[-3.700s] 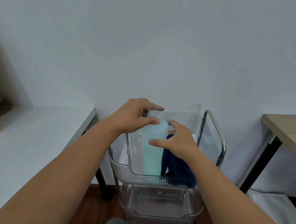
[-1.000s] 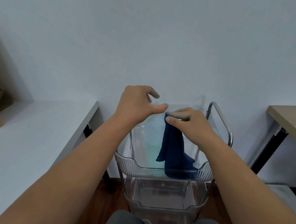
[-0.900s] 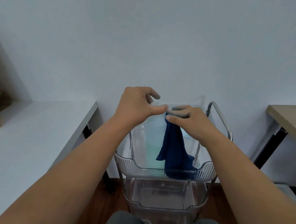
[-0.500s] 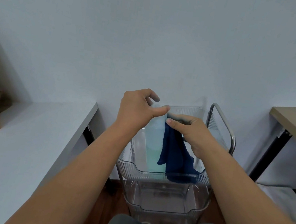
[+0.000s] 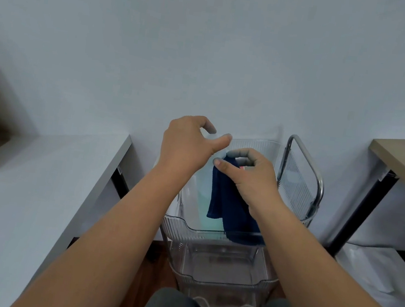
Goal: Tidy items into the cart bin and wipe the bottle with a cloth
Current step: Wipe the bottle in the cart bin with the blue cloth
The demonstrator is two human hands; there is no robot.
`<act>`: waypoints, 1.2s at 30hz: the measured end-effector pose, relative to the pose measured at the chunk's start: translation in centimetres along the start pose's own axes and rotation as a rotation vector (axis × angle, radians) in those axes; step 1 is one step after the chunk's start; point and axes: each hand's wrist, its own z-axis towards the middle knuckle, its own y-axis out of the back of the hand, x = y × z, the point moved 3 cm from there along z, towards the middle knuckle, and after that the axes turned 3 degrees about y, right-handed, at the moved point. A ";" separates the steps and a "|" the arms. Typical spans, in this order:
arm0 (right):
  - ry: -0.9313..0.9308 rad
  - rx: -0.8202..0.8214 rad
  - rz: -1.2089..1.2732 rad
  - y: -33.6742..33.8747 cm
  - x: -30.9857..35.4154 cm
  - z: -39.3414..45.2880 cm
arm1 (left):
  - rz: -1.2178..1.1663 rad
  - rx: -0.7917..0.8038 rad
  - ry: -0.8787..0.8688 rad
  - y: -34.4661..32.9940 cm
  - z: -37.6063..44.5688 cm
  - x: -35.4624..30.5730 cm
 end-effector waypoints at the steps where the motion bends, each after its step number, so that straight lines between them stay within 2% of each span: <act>1: 0.006 0.000 -0.017 0.1 0.1 0.0 | 0.002 0.008 -0.002 0.1 0.0 0.0; 11: 0.054 0.027 -0.193 0.9 0.5 0.7 | -0.065 0.057 -0.028 0.4 0.2 0.6; 18: 0.082 0.139 -0.335 1.1 1.7 1.4 | -0.172 0.132 -0.050 0.4 0.3 1.4; 20: 0.105 0.112 -0.348 1.2 1.6 1.4 | -0.210 0.155 -0.067 0.5 0.0 1.6; 25: 0.262 -0.101 -0.328 1.3 0.4 0.2 | -0.219 0.263 -0.128 0.7 -1.5 2.9; 30: 0.339 -0.090 -0.298 0.9 -0.7 -0.8 | -0.323 0.499 -0.099 -0.5 -4.2 4.3; 36: 0.336 0.001 -0.497 0.8 -0.3 -0.6 | -0.400 0.520 -0.106 -0.9 -4.3 4.6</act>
